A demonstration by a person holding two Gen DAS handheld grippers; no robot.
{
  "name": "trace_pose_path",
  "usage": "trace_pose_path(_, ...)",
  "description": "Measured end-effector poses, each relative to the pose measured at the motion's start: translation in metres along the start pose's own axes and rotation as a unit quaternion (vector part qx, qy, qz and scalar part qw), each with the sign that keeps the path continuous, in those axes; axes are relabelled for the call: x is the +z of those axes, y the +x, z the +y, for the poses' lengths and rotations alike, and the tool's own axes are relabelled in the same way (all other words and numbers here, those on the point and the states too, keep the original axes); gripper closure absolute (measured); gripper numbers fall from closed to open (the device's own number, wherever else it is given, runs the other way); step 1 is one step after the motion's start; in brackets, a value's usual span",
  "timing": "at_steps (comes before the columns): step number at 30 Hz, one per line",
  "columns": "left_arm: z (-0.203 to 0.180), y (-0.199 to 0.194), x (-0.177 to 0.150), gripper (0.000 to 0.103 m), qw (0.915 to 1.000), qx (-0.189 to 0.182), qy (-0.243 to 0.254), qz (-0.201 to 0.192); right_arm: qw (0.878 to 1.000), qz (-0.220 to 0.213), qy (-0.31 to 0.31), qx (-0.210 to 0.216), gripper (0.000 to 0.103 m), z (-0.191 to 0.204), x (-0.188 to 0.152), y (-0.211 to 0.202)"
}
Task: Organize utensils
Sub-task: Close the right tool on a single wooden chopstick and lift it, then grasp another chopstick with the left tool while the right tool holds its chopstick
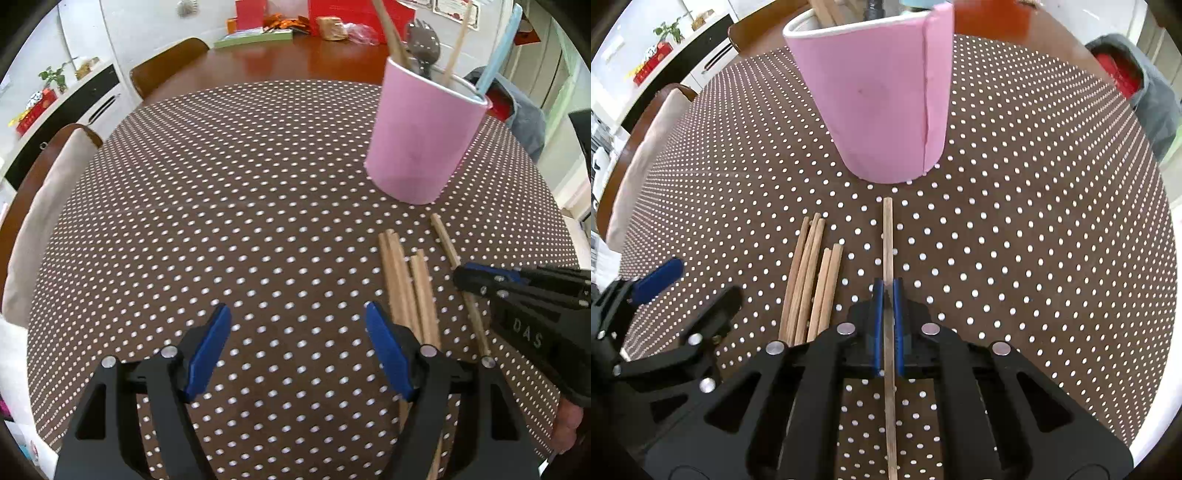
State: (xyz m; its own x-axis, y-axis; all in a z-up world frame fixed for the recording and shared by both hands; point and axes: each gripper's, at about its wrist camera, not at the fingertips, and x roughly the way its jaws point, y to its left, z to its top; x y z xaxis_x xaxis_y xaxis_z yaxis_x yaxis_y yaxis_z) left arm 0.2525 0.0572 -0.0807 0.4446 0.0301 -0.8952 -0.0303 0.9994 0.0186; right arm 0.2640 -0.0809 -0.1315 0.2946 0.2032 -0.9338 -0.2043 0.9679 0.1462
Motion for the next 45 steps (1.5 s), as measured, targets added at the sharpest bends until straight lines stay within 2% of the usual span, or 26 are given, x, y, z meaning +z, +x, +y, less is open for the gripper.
trace_pose_path(7,-0.002,0.017,0.019,0.029,0.9982,-0.043,-0.026,0.034,0.999,0.002,0.024,0.026,0.097,-0.028,-0.002,-0.012)
trace_pose_path(8,-0.002,0.019,0.022,0.029,0.9977,-0.047,-0.028,0.039,0.999,0.001,0.025,0.026,0.097,-0.040,0.007,-0.019)
trace_pose_path(14,-0.006,0.030,0.030,0.029,0.9967,-0.048,-0.042,0.051,0.999,-0.002,0.037,0.031,0.097,-0.067,0.012,-0.029)
trace_pose_path(20,-0.014,0.039,0.042,0.029,0.9961,-0.056,-0.036,0.057,0.999,0.004,0.040,0.033,0.097,-0.075,0.021,-0.028)
trace_pose_path(25,-0.031,0.042,0.045,0.029,0.9980,-0.036,-0.017,0.050,0.999,0.006,0.039,0.038,0.097,-0.071,0.020,-0.024)
trace_pose_path(31,-0.049,0.044,0.047,0.029,0.9978,-0.036,-0.017,0.052,0.998,0.005,0.040,0.040,0.097,-0.060,0.019,-0.021)
trace_pose_path(33,-0.045,0.045,0.048,0.029,0.9978,-0.027,-0.024,0.055,0.998,0.005,0.041,0.040,0.097,-0.061,0.020,-0.022)
trace_pose_path(35,-0.041,0.048,0.048,0.029,0.9983,0.004,-0.022,0.054,0.998,0.004,0.043,0.041,0.097,-0.063,0.020,-0.022)
trace_pose_path(38,-0.043,0.048,0.048,0.031,0.9990,0.006,-0.021,0.039,0.998,0.003,0.044,0.041,0.097,-0.062,0.020,-0.020)
trace_pose_path(39,-0.044,0.048,0.049,0.040,0.9992,0.004,-0.019,0.035,0.998,0.004,0.044,0.041,0.097,-0.064,0.020,-0.021)
trace_pose_path(40,-0.046,0.045,0.049,0.066,0.9996,0.004,-0.016,0.023,0.998,0.006,0.046,0.041,0.097,-0.065,0.019,-0.020)
trace_pose_path(42,-0.047,0.042,0.048,0.097,0.9996,0.009,-0.020,0.016,0.998,0.005,0.046,0.041,0.097,-0.066,0.019,-0.021)
trace_pose_path(45,-0.046,0.042,0.049,0.098,0.9996,-0.009,-0.023,0.014,0.998,-0.007,0.042,0.046,0.097,-0.067,0.019,-0.029)
